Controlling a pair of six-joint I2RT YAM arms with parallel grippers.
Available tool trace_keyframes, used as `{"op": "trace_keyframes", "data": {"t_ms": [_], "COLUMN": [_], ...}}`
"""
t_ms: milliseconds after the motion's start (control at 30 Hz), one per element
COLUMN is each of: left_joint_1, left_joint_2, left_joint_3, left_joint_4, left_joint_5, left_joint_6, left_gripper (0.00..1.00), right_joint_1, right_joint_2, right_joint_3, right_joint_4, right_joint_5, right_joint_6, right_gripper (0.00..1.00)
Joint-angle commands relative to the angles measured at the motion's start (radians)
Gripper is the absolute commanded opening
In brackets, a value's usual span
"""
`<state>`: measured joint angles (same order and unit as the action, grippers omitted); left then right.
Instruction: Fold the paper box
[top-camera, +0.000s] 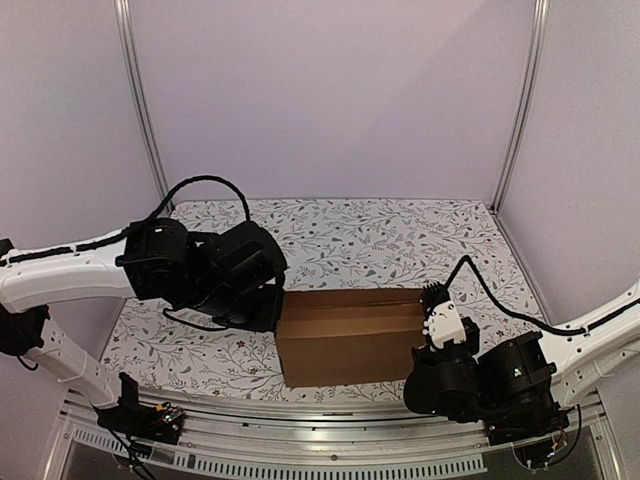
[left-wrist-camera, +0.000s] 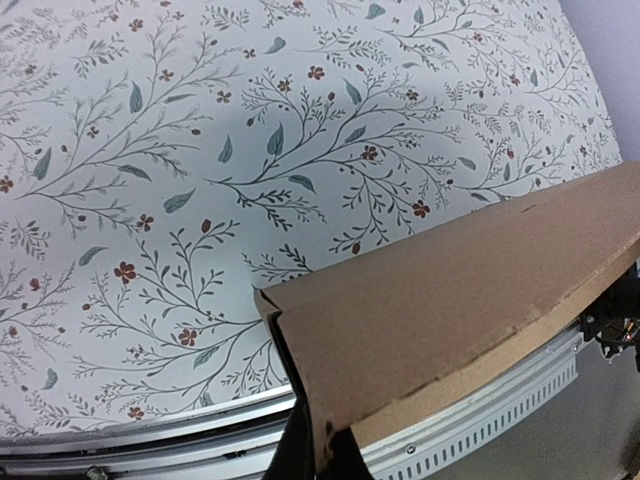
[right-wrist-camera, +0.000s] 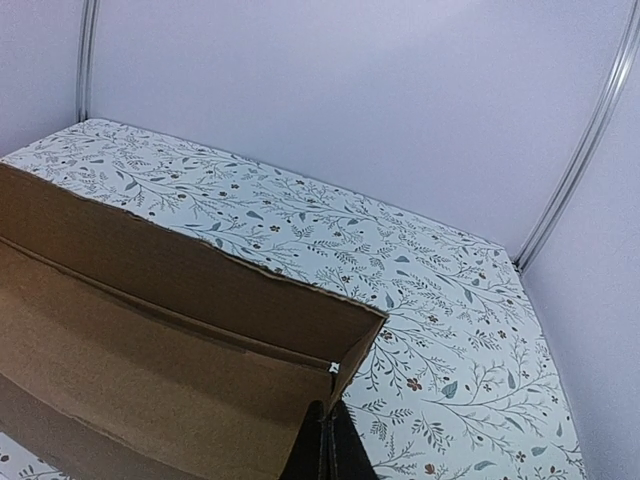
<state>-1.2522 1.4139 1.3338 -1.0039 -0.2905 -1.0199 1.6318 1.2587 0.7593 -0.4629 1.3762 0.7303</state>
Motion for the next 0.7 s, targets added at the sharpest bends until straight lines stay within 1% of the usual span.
{"op": "trace_keyframes", "data": {"t_ms": [0, 400, 667], "left_joint_1": [-0.071, -0.21, -0.246], "left_joint_2": [0.049, 0.097, 0.151], "left_joint_3": [-0.036, -0.042, -0.033], "left_joint_4": [0.077, 0.078, 0.04], "left_joint_5": [0.043, -0.089, -0.145], "left_joint_6": [-0.023, -0.131, -0.244], "left_gripper": [0.02, 0.01, 0.0], "right_joint_1": [0.034, 0.043, 0.049], "right_joint_2": [0.019, 0.012, 0.013], "right_joint_3": [0.006, 0.003, 0.025], "right_joint_4": [0.03, -0.016, -0.047], "right_joint_5": [-0.079, -0.111, -0.11], "right_joint_6": [0.027, 0.102, 0.112], "right_gripper": [0.0, 0.0, 0.0]}}
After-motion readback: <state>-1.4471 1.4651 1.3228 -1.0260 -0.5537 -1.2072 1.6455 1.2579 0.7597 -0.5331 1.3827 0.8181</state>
